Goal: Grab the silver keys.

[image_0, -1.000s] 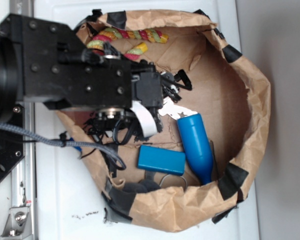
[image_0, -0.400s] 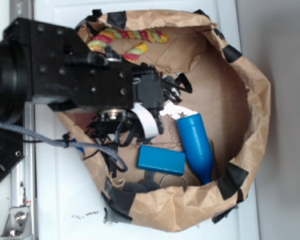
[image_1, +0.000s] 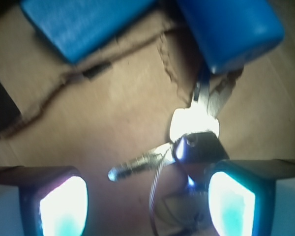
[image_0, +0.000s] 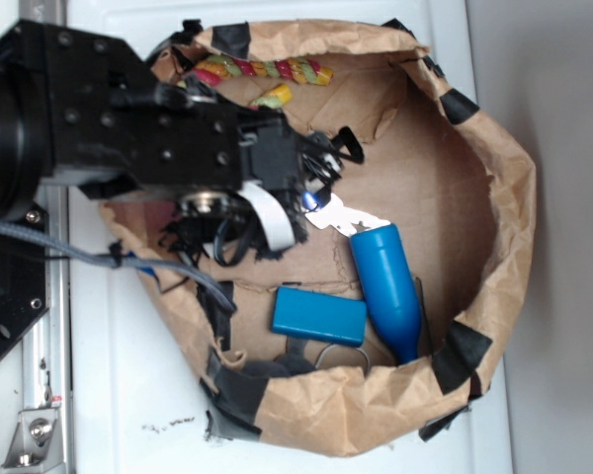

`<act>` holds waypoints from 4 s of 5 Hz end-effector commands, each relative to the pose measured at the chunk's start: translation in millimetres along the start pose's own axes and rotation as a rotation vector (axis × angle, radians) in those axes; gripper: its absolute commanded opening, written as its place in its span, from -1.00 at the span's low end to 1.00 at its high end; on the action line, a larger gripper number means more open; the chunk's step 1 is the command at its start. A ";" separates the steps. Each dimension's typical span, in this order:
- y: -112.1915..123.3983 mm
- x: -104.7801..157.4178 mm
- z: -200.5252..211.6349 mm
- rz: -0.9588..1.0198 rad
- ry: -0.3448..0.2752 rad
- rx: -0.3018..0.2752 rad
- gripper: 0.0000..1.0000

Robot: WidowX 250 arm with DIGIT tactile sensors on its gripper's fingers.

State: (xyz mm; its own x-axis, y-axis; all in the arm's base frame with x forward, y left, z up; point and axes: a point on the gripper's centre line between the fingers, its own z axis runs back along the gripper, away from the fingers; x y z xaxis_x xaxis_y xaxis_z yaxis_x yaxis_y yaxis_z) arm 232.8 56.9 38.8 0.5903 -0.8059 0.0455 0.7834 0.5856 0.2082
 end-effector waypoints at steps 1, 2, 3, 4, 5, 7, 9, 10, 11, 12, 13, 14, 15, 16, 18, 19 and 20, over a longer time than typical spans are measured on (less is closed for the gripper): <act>18.5 -1.3 3.3 0.052 0.007 0.037 1.00; 14.9 -2.9 4.8 0.089 -0.008 0.048 -1.00; 45.6 -5.1 -9.3 0.106 -0.001 0.053 -1.00; 45.0 -4.7 -10.6 0.112 0.002 0.053 -1.00; 62.9 30.3 -10.1 0.118 0.008 0.060 -1.00; 64.7 33.7 -6.6 0.119 0.005 0.064 -1.00; 49.1 30.9 39.2 0.081 0.039 -0.012 -1.00; 46.6 24.1 65.2 0.086 0.068 -0.110 -1.00; 72.5 16.7 76.0 0.103 0.013 -0.188 -1.00; 72.5 22.6 66.9 0.128 0.072 -0.179 -1.00; 50.1 -18.2 113.9 0.275 0.071 -0.202 -1.00; 3.2 -35.1 152.9 0.295 0.034 -0.144 -1.00; -33.5 -64.1 185.7 0.373 -0.002 -0.098 -1.00; -53.6 -113.9 202.5 0.487 0.101 -0.084 -1.00; -79.2 -80.4 193.6 0.443 0.186 -0.135 -1.00; -78.5 -9.0 196.6 0.291 0.116 -0.174 -1.00; -48.0 28.4 193.1 0.254 0.049 -0.171 -1.00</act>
